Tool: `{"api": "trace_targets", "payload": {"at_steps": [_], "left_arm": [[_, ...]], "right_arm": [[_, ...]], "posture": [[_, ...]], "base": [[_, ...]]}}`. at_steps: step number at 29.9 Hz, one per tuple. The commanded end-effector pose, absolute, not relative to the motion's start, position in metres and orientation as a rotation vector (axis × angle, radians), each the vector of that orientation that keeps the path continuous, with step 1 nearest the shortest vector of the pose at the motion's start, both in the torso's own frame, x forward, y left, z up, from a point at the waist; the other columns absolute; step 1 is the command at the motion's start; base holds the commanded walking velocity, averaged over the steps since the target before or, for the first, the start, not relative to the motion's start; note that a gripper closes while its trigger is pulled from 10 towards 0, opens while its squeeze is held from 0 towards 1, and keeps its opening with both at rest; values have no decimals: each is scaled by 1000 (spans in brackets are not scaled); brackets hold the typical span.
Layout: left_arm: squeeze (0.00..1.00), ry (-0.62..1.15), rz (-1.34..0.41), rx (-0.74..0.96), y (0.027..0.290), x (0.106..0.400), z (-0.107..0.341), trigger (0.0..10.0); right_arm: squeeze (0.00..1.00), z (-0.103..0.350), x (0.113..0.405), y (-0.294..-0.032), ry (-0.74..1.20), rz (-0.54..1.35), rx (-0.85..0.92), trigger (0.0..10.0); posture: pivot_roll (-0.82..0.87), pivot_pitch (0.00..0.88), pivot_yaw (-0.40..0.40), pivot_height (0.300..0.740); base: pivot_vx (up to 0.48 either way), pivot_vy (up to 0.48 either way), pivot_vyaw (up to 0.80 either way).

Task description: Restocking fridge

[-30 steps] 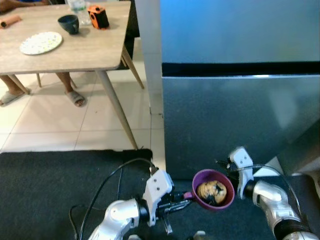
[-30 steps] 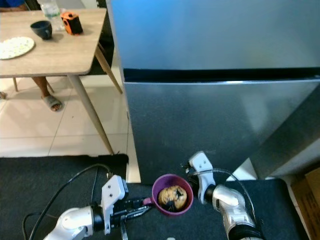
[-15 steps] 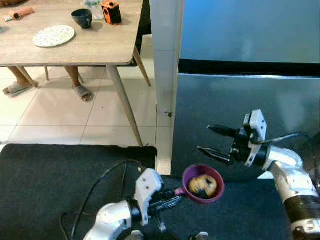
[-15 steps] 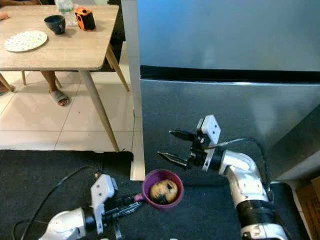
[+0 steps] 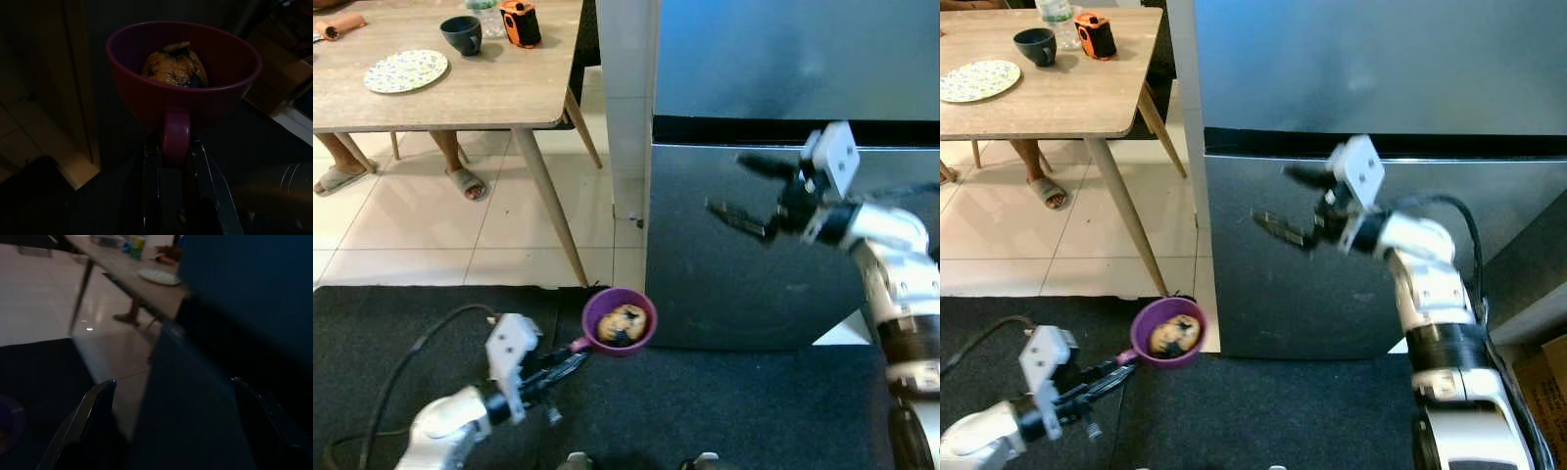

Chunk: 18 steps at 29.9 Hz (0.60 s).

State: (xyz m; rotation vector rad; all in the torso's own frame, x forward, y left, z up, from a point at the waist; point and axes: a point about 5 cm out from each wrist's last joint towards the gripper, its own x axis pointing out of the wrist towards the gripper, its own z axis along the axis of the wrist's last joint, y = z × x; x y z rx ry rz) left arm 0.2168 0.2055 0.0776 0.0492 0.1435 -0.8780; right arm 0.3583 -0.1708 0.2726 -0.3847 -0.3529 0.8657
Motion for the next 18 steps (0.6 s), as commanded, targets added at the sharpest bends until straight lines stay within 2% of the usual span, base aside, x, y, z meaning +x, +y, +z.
{"api": "trace_targets", "payload": {"at_steps": [1, 7, 10, 18], "left_arm": [[0, 167, -929, 40, 204, 209, 76, 10000], [0, 176, -959, 34, 199, 204, 74, 10000], [0, 176, -978, 22, 193, 202, 72, 10000], [0, 164, -1000, -1, 183, 203, 72, 10000]], "right_arm": [[0, 268, 361, -161, -338, 880, -407, 10000], [0, 279, 368, -149, -355, 890, -466, 10000], [0, 279, 376, -139, -290, 876, -657, 10000], [0, 274, 391, -135, -183, 777, -891, 10000]], "posture": [[-51, 172, -11, 740], [-48, 174, -20, 740], [-48, 174, -20, 740], [-52, 176, -22, 740]], "base": [[0, 0, 0], [0, 0, 0], [0, 0, 0], [0, 0, 0]]}}
